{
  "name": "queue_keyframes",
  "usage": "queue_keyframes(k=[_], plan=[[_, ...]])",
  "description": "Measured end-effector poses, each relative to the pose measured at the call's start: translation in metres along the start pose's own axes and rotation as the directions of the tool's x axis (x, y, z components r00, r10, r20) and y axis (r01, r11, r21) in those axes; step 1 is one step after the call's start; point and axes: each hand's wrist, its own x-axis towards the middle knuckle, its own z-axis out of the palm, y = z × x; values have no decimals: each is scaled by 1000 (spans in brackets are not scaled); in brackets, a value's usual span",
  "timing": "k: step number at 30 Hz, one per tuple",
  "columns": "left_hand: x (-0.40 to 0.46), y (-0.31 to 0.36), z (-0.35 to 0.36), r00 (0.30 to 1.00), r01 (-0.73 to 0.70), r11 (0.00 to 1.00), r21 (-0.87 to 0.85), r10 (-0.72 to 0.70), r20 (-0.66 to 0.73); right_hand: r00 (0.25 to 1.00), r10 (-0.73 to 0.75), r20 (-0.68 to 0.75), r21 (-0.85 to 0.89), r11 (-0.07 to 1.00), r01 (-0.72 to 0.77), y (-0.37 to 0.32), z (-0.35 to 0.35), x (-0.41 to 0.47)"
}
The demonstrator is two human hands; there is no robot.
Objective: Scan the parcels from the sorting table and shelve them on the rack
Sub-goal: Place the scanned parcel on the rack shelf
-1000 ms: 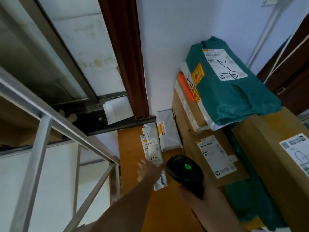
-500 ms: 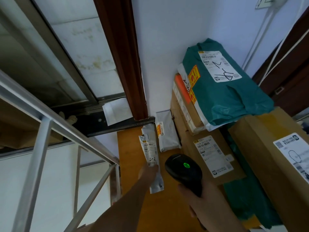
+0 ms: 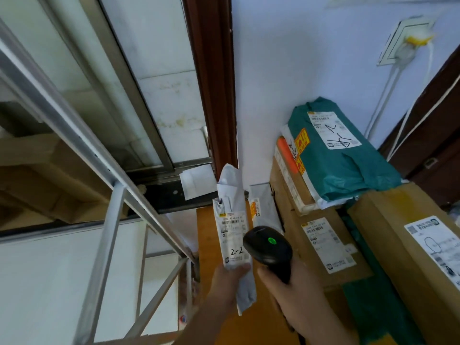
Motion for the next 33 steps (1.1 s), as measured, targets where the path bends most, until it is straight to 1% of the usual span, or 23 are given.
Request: queue_keyframes(k=[1, 2, 4, 6, 10, 13, 15, 20, 24, 26, 29, 31, 33], plan=[[-16, 7, 7, 999, -49, 999, -4, 49, 1, 1000, -21, -17, -13, 1000, 21, -1, 3, 0], [-32, 13, 15, 995, -96, 995, 36, 96, 6, 999, -39, -35, -24, 999, 38, -3, 6, -1], [-56, 19, 26, 978, -203, 957, 209, 209, -8, 996, -60, -62, -31, 998, 58, -7, 12, -3], [-75, 24, 33, 967, -248, 933, 260, 254, 12, 994, -67, -81, -6, 998, 67, -12, 16, -7], [-86, 39, 37, 970, -240, 912, 332, 232, 64, 987, -104, -122, 6, 994, 106, -23, 22, -13], [-88, 44, 38, 974, -220, 885, 410, 222, 42, 980, -122, -157, -1, 992, 124, -26, 26, -15], [-89, 45, 37, 965, -251, 852, 459, 256, 52, 976, -135, -171, -15, 991, 135, -25, 28, -17], [-104, 50, 38, 955, -290, 817, 499, 278, 101, 972, -135, -192, -5, 991, 137, -33, 31, -29], [-120, 54, 41, 958, -281, 854, 438, 278, 73, 977, -73, -200, 22, 997, 79, -39, 34, -38], [-128, 55, 40, 950, -309, 857, 414, 295, 99, 976, -42, -216, 40, 998, 52, -40, 37, -42], [-139, 54, 38, 940, -338, 862, 379, 325, 99, 969, -28, -245, 59, 997, 44, -42, 40, -51], [-138, 52, 34, 953, -302, 882, 362, 293, 82, 965, -23, -260, 63, 997, 41, -43, 42, -57], [-133, 50, 31, 973, -230, 918, 324, 219, 70, 961, -19, -275, 66, 997, 39, -46, 46, -65]])
